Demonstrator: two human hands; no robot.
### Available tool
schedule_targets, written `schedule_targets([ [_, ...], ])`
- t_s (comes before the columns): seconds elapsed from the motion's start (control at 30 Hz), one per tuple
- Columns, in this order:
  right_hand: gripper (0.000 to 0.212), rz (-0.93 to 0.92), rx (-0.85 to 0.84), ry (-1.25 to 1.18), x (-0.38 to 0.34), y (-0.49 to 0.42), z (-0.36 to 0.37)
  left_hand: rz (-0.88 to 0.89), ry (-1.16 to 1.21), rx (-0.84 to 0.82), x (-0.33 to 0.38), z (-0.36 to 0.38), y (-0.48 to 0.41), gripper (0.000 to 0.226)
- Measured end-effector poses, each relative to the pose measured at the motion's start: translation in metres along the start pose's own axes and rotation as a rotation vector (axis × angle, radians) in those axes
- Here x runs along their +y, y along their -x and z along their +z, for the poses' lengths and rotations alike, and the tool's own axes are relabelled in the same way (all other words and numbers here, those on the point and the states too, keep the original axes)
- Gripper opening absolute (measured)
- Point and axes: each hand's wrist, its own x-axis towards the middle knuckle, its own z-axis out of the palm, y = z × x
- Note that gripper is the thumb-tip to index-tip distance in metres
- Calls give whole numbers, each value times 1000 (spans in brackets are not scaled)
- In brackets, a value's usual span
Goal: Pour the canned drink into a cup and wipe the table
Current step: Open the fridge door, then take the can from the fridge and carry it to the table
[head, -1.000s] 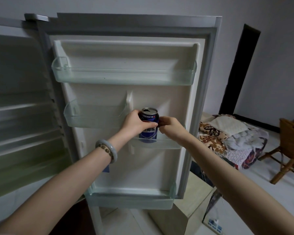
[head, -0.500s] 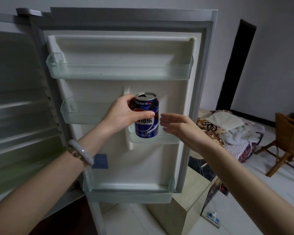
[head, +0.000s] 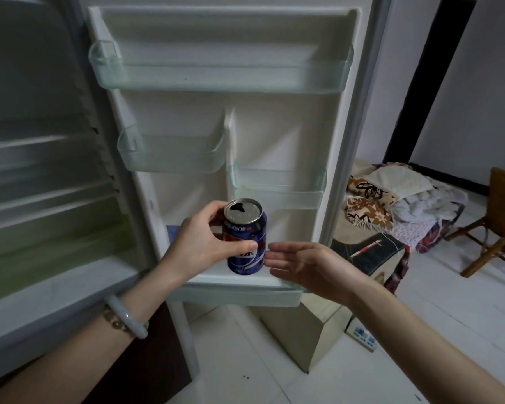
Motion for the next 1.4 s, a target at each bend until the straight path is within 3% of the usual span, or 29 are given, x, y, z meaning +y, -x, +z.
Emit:
schedule_targets([
  [0.37, 75, 84, -40, -48, 37, -13, 0, -80, -44, 11, -25, -1, 29, 64],
  [0.63, 78, 154, -151, -88, 30, -24, -31, -146, -58, 109, -13, 24, 31, 75],
  [0.97, 66, 240, -349, 32, 13, -15, -116, -320, -38, 352, 18, 122, 44, 70],
  [1.1, 66, 239, -400, 75, 7, 4, -149, -368, -26, 417, 37, 166, 51, 79],
  [1.4, 71, 240, -511, 176, -4, 30, -195, -388, -78, 553, 71, 229, 67, 74],
])
